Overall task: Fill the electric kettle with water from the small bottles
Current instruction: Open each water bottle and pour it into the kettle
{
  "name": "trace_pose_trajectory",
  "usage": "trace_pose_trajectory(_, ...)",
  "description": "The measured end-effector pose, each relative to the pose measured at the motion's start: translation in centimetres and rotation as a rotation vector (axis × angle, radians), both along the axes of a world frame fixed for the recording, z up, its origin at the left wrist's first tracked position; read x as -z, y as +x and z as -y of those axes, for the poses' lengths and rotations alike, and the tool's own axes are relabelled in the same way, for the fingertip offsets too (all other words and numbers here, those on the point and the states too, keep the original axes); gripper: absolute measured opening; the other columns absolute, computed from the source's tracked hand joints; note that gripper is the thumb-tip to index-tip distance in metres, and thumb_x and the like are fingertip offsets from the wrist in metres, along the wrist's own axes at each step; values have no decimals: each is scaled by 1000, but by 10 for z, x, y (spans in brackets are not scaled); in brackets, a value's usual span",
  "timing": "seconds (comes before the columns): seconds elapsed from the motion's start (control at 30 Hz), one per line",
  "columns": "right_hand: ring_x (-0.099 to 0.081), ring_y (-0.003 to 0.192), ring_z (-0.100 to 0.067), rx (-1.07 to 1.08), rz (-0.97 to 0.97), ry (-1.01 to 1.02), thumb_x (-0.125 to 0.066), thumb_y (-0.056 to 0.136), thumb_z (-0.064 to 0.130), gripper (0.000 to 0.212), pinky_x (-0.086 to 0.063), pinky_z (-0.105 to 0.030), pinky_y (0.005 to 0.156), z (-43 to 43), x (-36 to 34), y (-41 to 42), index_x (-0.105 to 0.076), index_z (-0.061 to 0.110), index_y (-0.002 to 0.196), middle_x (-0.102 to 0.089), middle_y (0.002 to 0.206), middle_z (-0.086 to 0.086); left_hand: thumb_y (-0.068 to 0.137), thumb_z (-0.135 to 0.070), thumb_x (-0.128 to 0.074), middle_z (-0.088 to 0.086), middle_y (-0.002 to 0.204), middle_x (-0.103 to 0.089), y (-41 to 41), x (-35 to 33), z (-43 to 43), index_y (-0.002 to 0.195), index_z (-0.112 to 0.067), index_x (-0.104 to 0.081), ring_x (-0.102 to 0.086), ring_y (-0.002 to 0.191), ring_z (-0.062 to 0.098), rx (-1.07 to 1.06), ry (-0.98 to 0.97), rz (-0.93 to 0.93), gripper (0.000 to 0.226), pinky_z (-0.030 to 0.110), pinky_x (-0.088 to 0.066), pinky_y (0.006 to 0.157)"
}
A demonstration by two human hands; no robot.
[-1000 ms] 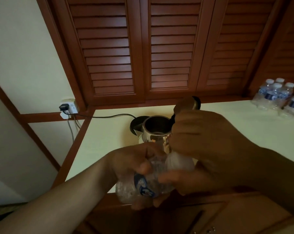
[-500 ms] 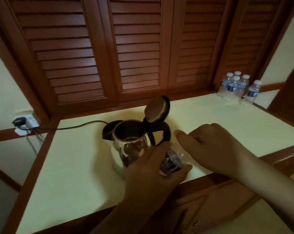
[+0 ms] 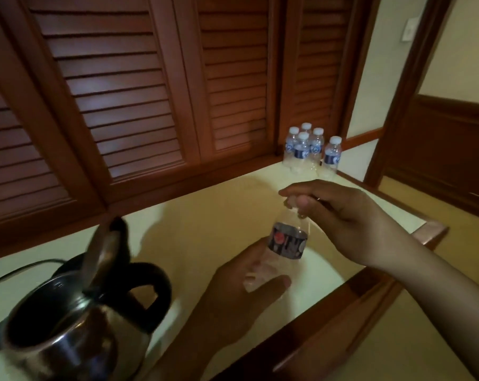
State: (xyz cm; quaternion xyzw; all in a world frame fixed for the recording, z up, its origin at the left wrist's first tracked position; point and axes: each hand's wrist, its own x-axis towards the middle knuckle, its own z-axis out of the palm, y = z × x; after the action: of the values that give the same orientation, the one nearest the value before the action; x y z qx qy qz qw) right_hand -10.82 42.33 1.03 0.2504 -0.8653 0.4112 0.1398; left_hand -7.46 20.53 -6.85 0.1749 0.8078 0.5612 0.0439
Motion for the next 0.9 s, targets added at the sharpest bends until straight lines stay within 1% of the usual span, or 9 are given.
trace_pose_trajectory(0.13, -64, 111, -2, -69, -23, -6, -48, 105, 15, 29, -48, -11, 87, -55, -2, -49, -67, 18, 127, -69, 119, 14, 92, -22, -79, -19, 119, -73, -55, -8, -53, 127, -44, -62, -65, 113, 0, 11, 10, 54, 45, 17, -55, 91)
trace_pose_trajectory(0.2, -64, 113, -3, -82, -8, -11, -49, 104, 19, 30, -50, -15, 90, -82, -5, -73, -67, 19, 128, -70, 120, 12, 89, -24, -82, -12, 116, -74, -82, -11, -81, 123, -39, -65, -68, 112, 7, -11, 3, 58, 42, 30, -57, 98)
trace_pose_trajectory(0.27, -65, 110, -1, -54, 24, -11, -56, 101, 29, 29, -53, -17, 90, -106, -7, -98, -66, 27, 128, -70, 118, 17, 81, -36, -85, -12, 115, -73, -108, -12, -110, 121, -42, -64, -68, 111, 9, -68, -16, 24, 46, 42, -58, 99)
trace_pose_trajectory(0.37, -66, 106, 1, -21, 37, -22, -62, 95, 36, 32, -55, -19, 90, -140, -8, -136, -67, 29, 126, -70, 116, 19, 76, -45, -88, -18, 115, -70, -146, -10, -148, 121, -48, -60, -64, 111, 1, -111, -44, -4, 53, 32, -57, 95)
trace_pose_trajectory(0.53, -65, 109, -1, -60, 89, -65, -62, 93, 33, 34, -52, -15, 87, -191, -2, -187, -65, 35, 127, -70, 115, 19, 90, -26, -81, -16, 110, -72, -192, -7, -191, 126, -42, -66, -64, 112, 3, -38, -36, 43, 42, 24, -53, 94)
trace_pose_trajectory(0.63, -62, 116, 1, -94, 159, -172, -63, 93, 28, 38, -52, -16, 92, -206, 14, -206, -57, 43, 127, -66, 123, 19, 87, -17, -83, -10, 111, -75, -214, 0, -209, 124, -32, -69, -68, 108, 10, -88, -30, 27, 42, 28, -53, 97)
trace_pose_trajectory(0.73, -57, 123, 2, -2, 231, -335, -58, 101, 23, 37, -48, -16, 96, -220, 49, -223, -55, 42, 132, -63, 128, 20, 83, -15, -85, -5, 111, -76, -244, 20, -225, 122, -31, -70, -70, 108, 21, -225, 48, 46, 45, 44, -53, 103)
trace_pose_trajectory(0.83, -55, 121, 2, 197, 281, -191, -55, 102, 31, 38, -47, -19, 97, -228, 93, -236, -52, 40, 138, -55, 132, 27, 83, -22, -85, -11, 116, -75, -274, 42, -237, 123, -35, -67, -69, 112, 18, -369, 78, 49, 46, 52, -52, 104)
trace_pose_trajectory(0.9, -53, 121, -3, 291, 345, -127, -56, 101, 34, 39, -45, -24, 94, -227, 115, -244, -51, 37, 139, -52, 132, 23, 83, -22, -84, -15, 115, -75, -292, 51, -245, 120, -37, -67, -69, 110, 14, -451, 95, 56, 43, 50, -55, 101)
